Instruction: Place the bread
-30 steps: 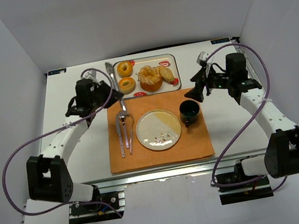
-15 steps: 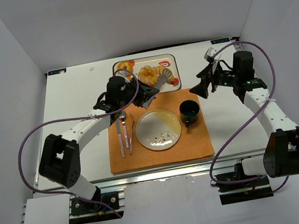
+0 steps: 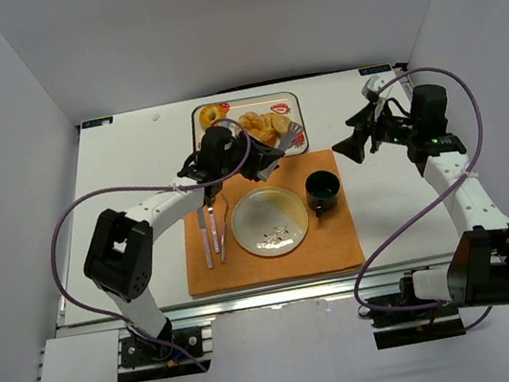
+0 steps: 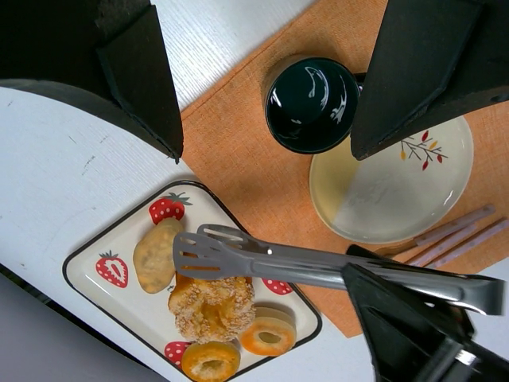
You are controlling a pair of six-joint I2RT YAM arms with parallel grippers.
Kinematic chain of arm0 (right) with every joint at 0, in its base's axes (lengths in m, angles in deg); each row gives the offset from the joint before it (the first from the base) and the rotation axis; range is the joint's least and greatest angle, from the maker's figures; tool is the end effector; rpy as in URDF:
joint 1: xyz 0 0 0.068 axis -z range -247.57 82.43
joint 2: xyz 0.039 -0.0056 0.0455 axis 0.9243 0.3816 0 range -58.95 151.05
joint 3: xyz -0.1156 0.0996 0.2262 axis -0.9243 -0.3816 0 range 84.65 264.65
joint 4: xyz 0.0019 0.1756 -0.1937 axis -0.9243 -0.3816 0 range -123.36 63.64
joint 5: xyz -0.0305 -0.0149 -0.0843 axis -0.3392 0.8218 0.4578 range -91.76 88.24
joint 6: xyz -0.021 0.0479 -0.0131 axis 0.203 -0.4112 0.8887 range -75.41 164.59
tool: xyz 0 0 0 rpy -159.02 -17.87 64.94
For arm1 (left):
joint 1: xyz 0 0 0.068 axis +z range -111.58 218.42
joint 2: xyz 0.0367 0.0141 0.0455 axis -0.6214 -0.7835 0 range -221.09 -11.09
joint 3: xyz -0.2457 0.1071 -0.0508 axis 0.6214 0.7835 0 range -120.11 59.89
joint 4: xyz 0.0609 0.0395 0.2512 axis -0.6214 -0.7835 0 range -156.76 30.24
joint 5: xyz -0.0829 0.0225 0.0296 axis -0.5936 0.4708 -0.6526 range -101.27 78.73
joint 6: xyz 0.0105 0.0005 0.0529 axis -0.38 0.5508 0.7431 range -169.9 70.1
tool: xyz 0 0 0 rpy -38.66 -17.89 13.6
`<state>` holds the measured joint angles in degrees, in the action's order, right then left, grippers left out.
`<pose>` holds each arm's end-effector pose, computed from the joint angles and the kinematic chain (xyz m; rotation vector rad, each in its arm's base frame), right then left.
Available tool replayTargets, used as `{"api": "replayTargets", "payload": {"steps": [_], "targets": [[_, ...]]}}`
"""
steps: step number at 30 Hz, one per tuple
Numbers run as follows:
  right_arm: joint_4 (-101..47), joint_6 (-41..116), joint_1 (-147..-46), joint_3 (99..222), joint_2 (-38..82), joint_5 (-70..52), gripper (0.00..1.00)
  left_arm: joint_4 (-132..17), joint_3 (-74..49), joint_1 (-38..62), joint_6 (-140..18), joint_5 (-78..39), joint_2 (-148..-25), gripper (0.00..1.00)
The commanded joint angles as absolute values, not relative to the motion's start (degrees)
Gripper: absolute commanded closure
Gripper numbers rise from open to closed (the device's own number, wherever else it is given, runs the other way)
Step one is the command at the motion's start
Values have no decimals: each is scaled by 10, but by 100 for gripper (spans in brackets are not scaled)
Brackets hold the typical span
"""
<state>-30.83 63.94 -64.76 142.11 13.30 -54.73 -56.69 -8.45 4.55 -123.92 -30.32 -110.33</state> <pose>0.2829 0.0145 0.3290 -0.8432 1.6025 0.6019 0.3244 -0.2318 0.2494 -0.5910 2.3180 -1.3951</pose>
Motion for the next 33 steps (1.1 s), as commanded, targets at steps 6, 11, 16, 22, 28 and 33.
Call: {"api": "replayTargets", "payload": {"steps": [6,11,16,22,28,33], "targets": [[-282,626,-640,1422,121,-570,11,-541,-140,42,-1309,-274,-1155,48],[-279,625,-637,1421,122,-571,11,-529,-139,41,-1337,-270,-1179,48],[-280,624,-634,1418,122,-573,11,-524,-136,41,-1348,-267,-1189,48],[-279,623,-632,1419,126,-577,11,-507,-134,41,-1359,-267,-1202,47],[-279,618,-631,1420,128,-584,11,-501,-136,42,-1370,-267,-1213,47],[-279,618,-628,1419,127,-584,11,-497,-138,42,-1377,-265,-1219,47]]}}
